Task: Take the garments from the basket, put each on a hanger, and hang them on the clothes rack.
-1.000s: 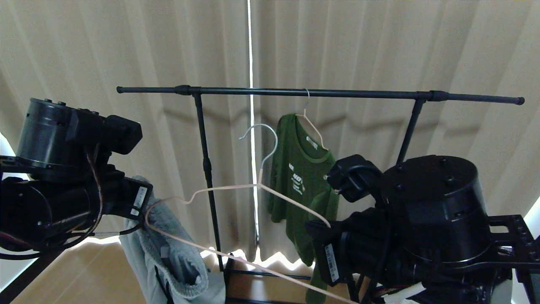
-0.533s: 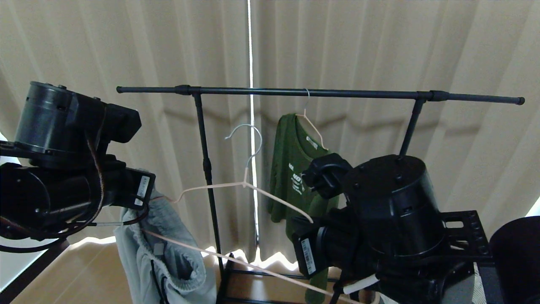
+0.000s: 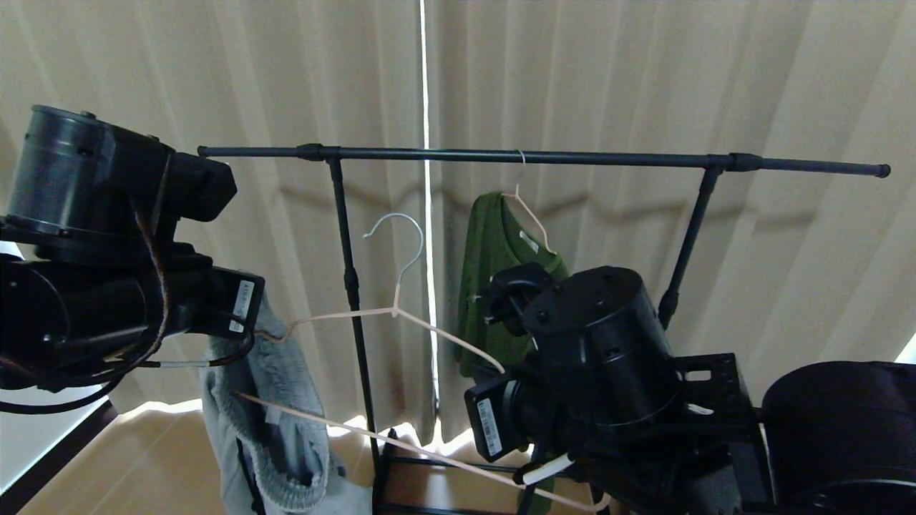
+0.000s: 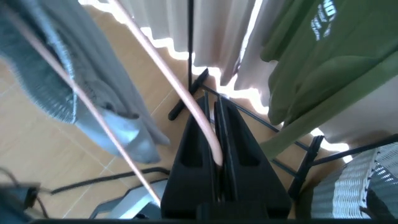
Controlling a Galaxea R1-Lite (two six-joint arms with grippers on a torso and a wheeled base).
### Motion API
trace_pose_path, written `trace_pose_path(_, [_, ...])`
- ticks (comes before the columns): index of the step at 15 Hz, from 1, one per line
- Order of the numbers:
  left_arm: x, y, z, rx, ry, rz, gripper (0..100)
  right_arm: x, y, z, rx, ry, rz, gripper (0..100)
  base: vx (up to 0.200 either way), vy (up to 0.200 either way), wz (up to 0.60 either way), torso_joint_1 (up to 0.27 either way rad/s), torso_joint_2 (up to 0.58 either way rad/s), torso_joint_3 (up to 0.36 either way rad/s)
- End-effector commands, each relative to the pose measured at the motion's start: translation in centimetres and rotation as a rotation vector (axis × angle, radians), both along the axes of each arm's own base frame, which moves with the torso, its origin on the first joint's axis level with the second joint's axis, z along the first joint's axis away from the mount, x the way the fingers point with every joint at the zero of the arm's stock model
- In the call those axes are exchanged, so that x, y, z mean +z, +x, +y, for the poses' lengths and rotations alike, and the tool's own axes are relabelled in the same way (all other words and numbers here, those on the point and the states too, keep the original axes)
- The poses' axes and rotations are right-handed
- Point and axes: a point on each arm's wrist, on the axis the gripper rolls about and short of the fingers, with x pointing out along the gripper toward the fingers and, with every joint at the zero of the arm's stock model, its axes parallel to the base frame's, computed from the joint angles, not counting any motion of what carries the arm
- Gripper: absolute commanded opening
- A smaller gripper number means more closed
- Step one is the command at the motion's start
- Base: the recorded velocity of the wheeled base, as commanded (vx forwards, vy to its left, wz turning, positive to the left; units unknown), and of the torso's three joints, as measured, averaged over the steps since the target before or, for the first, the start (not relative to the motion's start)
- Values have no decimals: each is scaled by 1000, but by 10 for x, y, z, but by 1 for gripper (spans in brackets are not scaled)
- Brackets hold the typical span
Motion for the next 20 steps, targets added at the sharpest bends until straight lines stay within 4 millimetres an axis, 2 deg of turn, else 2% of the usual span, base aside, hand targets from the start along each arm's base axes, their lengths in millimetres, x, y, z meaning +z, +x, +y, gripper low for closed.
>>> trace_pose_path(1, [15, -8, -2, -24, -26, -50, 0, -7, 7, 6, -10, -15, 9, 0, 0, 0, 0, 0, 0, 0])
trace_pose_path(4, [35, -19, -19, -115, -65, -111, 0, -8, 8, 10, -5, -12, 8, 0, 0, 0, 0, 0, 0, 0])
trace_pose_path(9, [37, -28, -48, -241, -83, -125, 0, -5, 6, 16, 1, 11, 8, 0, 0, 0, 0, 0, 0, 0])
trace_pose_path(12, [36, -33, -49, -270, -69, -118, 0, 1, 9, 10, -22, 36, 5, 0, 0, 0, 0, 0, 0, 0])
trace_pose_path(14, [35, -41, -45, -305, -67, -117, 0, 15, 11, -2, -49, 78, -16, 0, 0, 0, 0, 0, 0, 0])
trace_pose_path(17, [39, -58, -41, -511, -167, -88, 0, 36, 8, -14, -59, 166, -68, 0, 0, 0, 0, 0, 0, 0])
trace_pose_path(20, [38, -62, -43, -639, -237, -58, 0, 37, 2, -22, -55, 197, -83, 0, 0, 0, 0, 0, 0, 0])
